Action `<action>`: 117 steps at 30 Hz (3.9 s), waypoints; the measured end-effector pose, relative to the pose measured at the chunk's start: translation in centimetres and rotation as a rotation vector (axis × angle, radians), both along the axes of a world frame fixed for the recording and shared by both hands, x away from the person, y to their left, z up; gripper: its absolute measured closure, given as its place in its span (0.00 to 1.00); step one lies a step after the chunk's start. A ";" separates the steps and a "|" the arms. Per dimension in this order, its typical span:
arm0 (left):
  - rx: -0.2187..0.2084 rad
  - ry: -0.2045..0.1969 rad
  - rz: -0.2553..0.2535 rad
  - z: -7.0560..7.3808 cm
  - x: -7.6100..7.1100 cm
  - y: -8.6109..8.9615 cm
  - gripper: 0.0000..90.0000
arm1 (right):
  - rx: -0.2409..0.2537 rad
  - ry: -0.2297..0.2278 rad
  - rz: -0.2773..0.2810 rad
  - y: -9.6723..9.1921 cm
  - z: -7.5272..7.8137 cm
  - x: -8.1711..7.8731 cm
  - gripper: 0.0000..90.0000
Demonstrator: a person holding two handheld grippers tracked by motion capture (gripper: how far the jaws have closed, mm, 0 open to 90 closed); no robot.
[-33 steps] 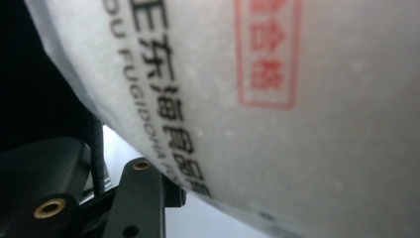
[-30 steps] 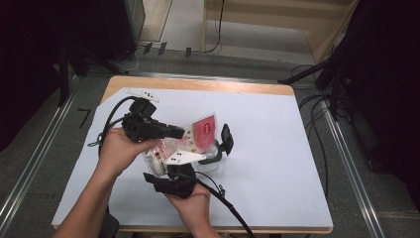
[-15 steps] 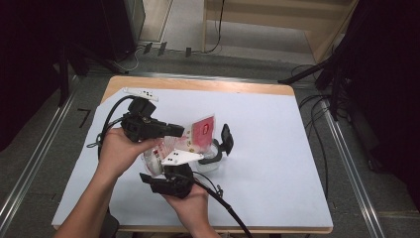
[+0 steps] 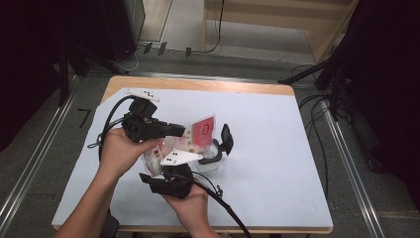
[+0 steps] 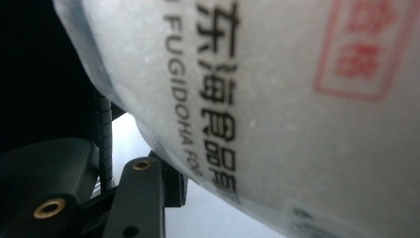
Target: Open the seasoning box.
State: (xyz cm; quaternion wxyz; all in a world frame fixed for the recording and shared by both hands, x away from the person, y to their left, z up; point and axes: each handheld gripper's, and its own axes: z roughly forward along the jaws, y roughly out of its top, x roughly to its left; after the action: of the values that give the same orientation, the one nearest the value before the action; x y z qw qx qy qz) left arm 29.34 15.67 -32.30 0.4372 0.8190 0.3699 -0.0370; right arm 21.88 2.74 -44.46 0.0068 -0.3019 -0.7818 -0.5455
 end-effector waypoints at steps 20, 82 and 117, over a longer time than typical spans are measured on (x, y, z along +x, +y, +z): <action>-0.034 0.020 0.006 -0.1 0.2 0.3 0.93 | -0.025 -0.016 0.008 0.3 0.4 -0.4 0.63; -0.007 -0.004 0.022 0.0 0.1 0.0 0.98 | -0.009 -0.017 0.023 0.5 0.4 -0.7 0.63; -0.018 0.011 0.011 -0.1 0.4 0.2 0.98 | -0.018 -0.017 0.033 0.5 0.4 -0.5 0.63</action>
State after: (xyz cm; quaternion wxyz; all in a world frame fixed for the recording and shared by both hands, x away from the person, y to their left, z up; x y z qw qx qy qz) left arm 29.78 15.88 -32.41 0.4428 0.8127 0.3763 -0.0425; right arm 21.33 3.27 -44.08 0.0063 -0.2844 -0.7916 -0.5408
